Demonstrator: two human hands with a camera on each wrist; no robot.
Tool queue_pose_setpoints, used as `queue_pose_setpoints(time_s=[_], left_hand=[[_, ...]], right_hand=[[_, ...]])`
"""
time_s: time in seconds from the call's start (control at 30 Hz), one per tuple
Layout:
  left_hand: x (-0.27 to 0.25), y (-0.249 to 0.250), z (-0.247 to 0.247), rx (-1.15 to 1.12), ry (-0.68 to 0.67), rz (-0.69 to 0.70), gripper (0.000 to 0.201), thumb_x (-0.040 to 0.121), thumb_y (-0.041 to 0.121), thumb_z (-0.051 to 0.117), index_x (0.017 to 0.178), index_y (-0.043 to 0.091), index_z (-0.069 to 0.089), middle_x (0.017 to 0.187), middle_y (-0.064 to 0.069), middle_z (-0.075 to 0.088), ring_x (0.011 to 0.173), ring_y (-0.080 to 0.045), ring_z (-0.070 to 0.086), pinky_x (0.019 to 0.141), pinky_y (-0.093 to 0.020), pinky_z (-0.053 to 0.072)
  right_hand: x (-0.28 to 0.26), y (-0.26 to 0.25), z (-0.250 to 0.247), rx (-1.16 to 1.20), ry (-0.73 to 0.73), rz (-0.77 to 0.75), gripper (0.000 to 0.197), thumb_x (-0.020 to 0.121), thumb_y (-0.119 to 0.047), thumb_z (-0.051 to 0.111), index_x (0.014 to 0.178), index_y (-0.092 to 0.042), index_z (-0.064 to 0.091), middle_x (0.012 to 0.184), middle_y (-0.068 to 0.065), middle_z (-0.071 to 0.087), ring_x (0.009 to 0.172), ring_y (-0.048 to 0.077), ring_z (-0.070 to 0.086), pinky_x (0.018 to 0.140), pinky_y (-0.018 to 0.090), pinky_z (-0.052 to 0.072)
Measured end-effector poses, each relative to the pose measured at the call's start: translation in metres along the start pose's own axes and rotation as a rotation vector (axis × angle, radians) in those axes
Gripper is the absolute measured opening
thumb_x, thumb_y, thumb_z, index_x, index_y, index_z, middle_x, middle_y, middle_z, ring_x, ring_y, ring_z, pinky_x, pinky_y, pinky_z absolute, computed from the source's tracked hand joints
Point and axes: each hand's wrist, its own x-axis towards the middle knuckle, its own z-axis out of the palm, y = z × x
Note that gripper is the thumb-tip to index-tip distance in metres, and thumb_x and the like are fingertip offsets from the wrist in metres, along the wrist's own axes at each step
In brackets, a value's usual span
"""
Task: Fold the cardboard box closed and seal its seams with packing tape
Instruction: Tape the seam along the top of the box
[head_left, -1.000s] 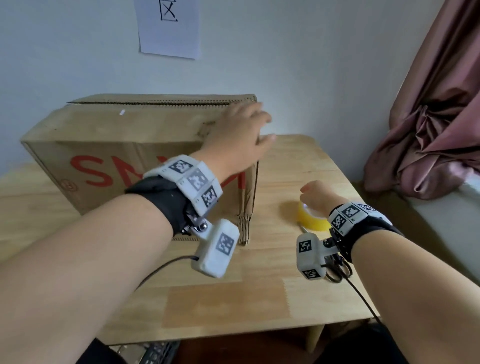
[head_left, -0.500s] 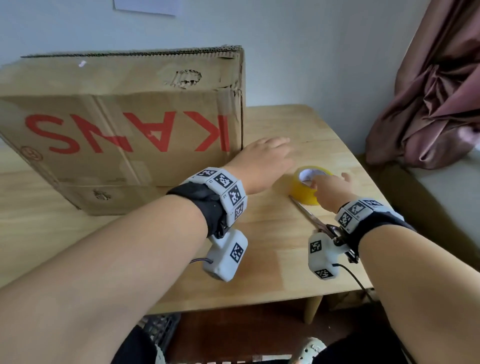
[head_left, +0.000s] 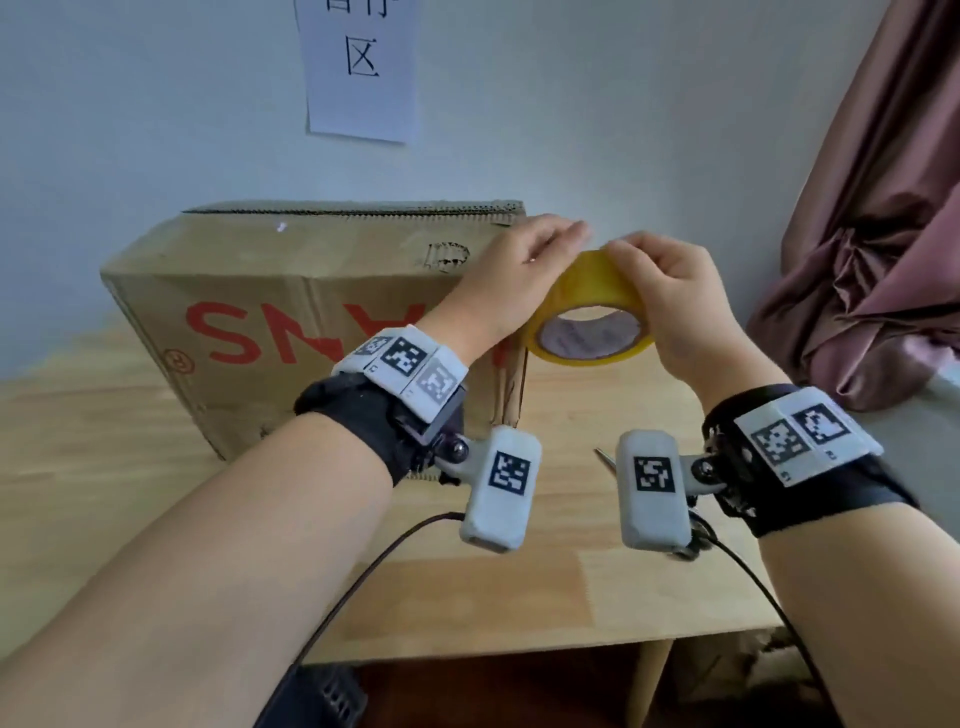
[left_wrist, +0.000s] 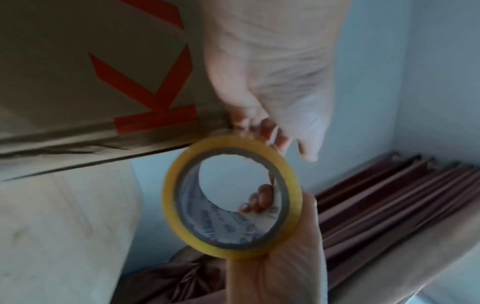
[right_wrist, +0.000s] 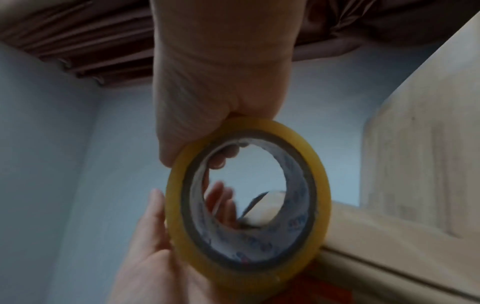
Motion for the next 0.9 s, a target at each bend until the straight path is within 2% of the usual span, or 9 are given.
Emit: queue_pose_setpoints(time_s=[0.1, 0.17, 0.23, 0.3, 0.43, 0.57, 0.73, 0.83, 0.9], left_hand=[[-0.018, -0.002, -0.015, -0.136, -0.154, -0.187, 0.070, 0.080, 0.061, 0.053, 0.104, -0.004, 0.062, 0.096, -0.023, 0.068, 0.091, -0.037, 0.064, 0.090, -0.046, 0.049], [-0.033, -0.015, -0.024, -0.157, -0.179, -0.258, 0.083, 0.071, 0.067, 0.059, 0.099, -0.011, 0.058, 0.085, -0.019, 0.064, 0.077, -0.033, 0.058, 0.081, -0.040, 0.046], [-0.048, -0.032, -0.032, -0.195, -0.192, -0.315, 0.071, 0.076, 0.060, 0.062, 0.093, -0.009, 0.061, 0.081, -0.012, 0.061, 0.075, -0.021, 0.055, 0.077, -0.034, 0.042], [-0.063, -0.047, -0.039, -0.274, -0.184, -0.367, 0.041, 0.089, 0.041, 0.059, 0.090, 0.000, 0.067, 0.081, -0.006, 0.065, 0.078, -0.014, 0.059, 0.077, -0.029, 0.045], [-0.074, -0.069, -0.048, -0.445, -0.118, -0.414, 0.016, 0.093, 0.021, 0.055, 0.092, 0.013, 0.068, 0.083, -0.001, 0.069, 0.080, -0.011, 0.063, 0.079, -0.027, 0.049], [-0.069, -0.072, -0.052, -0.436, -0.082, -0.367, 0.013, 0.090, 0.017, 0.058, 0.096, 0.018, 0.069, 0.088, 0.001, 0.071, 0.085, -0.010, 0.064, 0.082, -0.027, 0.050], [-0.061, -0.064, -0.058, -0.438, -0.177, -0.239, 0.025, 0.093, 0.009, 0.054, 0.115, 0.016, 0.063, 0.109, -0.007, 0.067, 0.104, -0.018, 0.061, 0.098, -0.034, 0.048], [-0.055, -0.055, -0.057, -0.417, -0.092, -0.225, 0.026, 0.092, 0.008, 0.057, 0.117, 0.011, 0.059, 0.104, -0.012, 0.068, 0.097, -0.019, 0.064, 0.093, -0.034, 0.050], [-0.052, -0.048, -0.055, -0.456, -0.016, -0.251, 0.024, 0.091, 0.011, 0.060, 0.115, 0.009, 0.060, 0.101, -0.015, 0.068, 0.095, -0.022, 0.065, 0.090, -0.037, 0.052]], right_hand=[[-0.007, -0.017, 0.014, 0.147, -0.130, 0.056, 0.010, 0.079, -0.022, 0.059, 0.070, -0.017, 0.061, 0.065, 0.001, 0.057, 0.060, 0.015, 0.054, 0.055, 0.024, 0.045], [-0.014, -0.014, 0.027, 0.214, -0.198, 0.128, 0.005, 0.074, -0.019, 0.058, 0.070, -0.015, 0.058, 0.062, -0.001, 0.057, 0.055, 0.011, 0.054, 0.051, 0.020, 0.045], [-0.022, -0.005, 0.042, 0.200, -0.250, 0.188, 0.005, 0.071, -0.018, 0.059, 0.070, -0.014, 0.057, 0.060, -0.001, 0.056, 0.053, 0.009, 0.054, 0.051, 0.018, 0.045], [-0.027, 0.003, 0.058, 0.189, -0.259, 0.213, 0.009, 0.073, -0.016, 0.063, 0.070, -0.012, 0.055, 0.061, -0.002, 0.058, 0.055, 0.008, 0.055, 0.053, 0.019, 0.046], [-0.028, 0.015, 0.079, 0.155, -0.149, 0.222, 0.024, 0.083, -0.013, 0.069, 0.066, -0.015, 0.052, 0.060, -0.006, 0.057, 0.057, 0.007, 0.055, 0.053, 0.020, 0.044], [-0.023, 0.022, 0.085, 0.156, -0.020, 0.212, 0.029, 0.080, -0.021, 0.074, 0.062, -0.018, 0.051, 0.064, 0.002, 0.052, 0.059, 0.013, 0.050, 0.053, 0.023, 0.043], [-0.009, 0.023, 0.078, 0.136, 0.138, 0.267, 0.033, 0.083, -0.025, 0.071, 0.059, -0.017, 0.051, 0.058, 0.000, 0.050, 0.053, 0.013, 0.047, 0.053, 0.025, 0.041], [-0.002, 0.010, 0.070, -0.259, 0.193, 0.088, 0.033, 0.088, -0.033, 0.065, 0.059, -0.022, 0.054, 0.057, -0.009, 0.050, 0.053, 0.004, 0.043, 0.055, 0.022, 0.037], [-0.002, -0.006, 0.068, -0.442, 0.100, -0.051, 0.029, 0.090, -0.038, 0.061, 0.066, -0.022, 0.060, 0.066, -0.011, 0.054, 0.060, 0.002, 0.045, 0.059, 0.019, 0.036]])
